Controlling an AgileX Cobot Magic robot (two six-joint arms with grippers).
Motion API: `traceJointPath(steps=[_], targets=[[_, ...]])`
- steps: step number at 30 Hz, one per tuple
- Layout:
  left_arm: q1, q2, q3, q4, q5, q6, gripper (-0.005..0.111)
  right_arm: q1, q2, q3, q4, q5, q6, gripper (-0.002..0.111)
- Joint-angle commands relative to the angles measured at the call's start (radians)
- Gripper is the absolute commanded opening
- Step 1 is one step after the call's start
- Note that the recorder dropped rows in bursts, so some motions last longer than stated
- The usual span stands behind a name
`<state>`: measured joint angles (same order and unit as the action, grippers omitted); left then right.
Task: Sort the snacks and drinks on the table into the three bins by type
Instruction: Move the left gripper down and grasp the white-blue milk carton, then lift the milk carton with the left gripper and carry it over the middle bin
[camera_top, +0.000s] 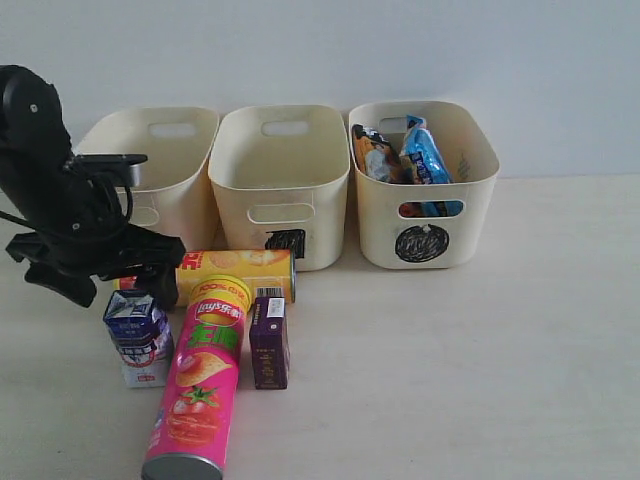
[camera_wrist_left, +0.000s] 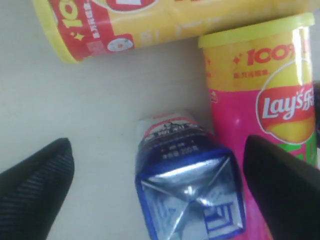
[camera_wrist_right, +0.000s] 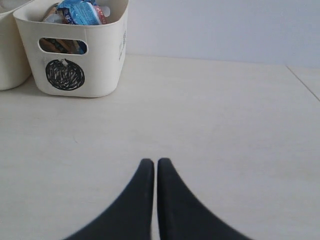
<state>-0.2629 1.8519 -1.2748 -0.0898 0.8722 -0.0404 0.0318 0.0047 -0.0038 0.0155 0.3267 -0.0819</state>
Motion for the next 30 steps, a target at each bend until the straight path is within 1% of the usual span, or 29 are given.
traceJointPath(steps=[1,8,13,16,17,19,23,30], targets=[[-0.005,0.038,-0.006,0.0,-0.047,-0.017,0.086,-0.003,-0.005,0.004,-0.002,-0.005,-0.005,0.0],[-0.009,0.082,-0.006,0.0,-0.06,-0.017,0.082,-0.003,-0.005,0.004,-0.002,-0.005,-0.005,0.0],[-0.009,0.119,-0.006,0.0,-0.05,-0.017,0.082,-0.003,-0.005,0.004,-0.002,-0.005,-0.005,0.0],[-0.009,0.125,-0.006,0.005,-0.05,-0.017,0.076,-0.003,-0.005,0.004,-0.002,-0.005,-0.005,0.0],[-0.009,0.125,-0.006,0.004,-0.05,-0.017,0.071,-0.003,-0.005,0.004,-0.002,-0.005,-0.005,0.0],[-0.009,0.125,-0.006,0.004,-0.043,-0.017,0.053,-0.003,-0.005,0.004,-0.002,-0.005,-0.005,0.0],[-0.009,0.125,-0.006,0.004,-0.043,0.01,0.005,-0.003,-0.005,0.004,-0.002,-0.005,-0.005,0.0],[-0.009,0.066,-0.006,0.005,-0.027,0.021,0.004,-0.003,-0.005,0.004,-0.002,-0.005,-0.005,0.0]])
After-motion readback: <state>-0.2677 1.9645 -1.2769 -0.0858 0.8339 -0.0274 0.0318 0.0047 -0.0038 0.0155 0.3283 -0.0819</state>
